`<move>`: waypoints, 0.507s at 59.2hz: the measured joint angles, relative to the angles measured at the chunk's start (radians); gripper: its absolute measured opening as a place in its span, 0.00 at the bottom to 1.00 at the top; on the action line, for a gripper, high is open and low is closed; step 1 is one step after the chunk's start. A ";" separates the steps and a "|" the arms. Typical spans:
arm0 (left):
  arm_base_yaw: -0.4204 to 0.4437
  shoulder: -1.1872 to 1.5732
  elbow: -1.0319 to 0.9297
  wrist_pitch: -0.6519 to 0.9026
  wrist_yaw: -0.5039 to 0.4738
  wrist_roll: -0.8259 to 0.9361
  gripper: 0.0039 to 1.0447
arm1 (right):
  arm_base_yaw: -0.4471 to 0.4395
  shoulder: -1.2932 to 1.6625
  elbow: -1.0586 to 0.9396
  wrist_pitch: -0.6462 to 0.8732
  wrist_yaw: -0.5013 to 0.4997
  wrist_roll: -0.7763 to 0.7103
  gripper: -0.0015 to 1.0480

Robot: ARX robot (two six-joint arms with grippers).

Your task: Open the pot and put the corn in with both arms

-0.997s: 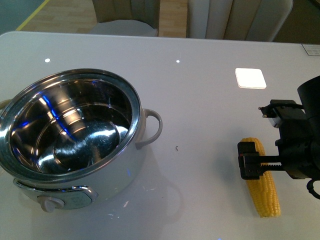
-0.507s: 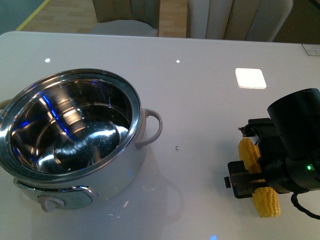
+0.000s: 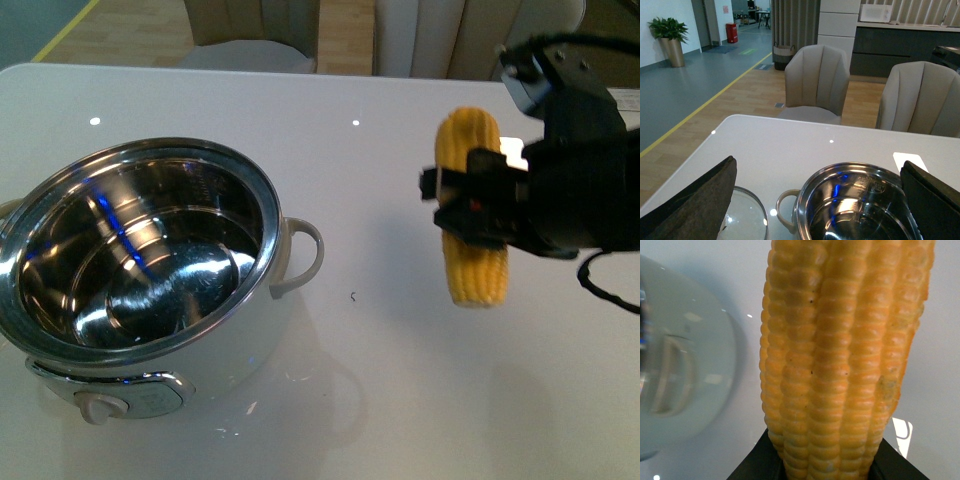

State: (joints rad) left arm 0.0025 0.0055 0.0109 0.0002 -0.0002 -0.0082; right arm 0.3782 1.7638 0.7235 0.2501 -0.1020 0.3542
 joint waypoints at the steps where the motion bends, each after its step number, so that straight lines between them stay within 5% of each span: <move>1: 0.000 0.000 0.000 0.000 0.000 0.000 0.94 | 0.010 -0.006 0.011 -0.003 -0.006 0.012 0.22; 30: 0.000 0.000 0.000 0.000 0.000 0.000 0.94 | 0.196 0.127 0.327 0.035 -0.146 0.432 0.21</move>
State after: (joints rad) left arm 0.0025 0.0055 0.0109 0.0002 -0.0006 -0.0082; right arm 0.5739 1.8904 1.0504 0.2855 -0.2478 0.7864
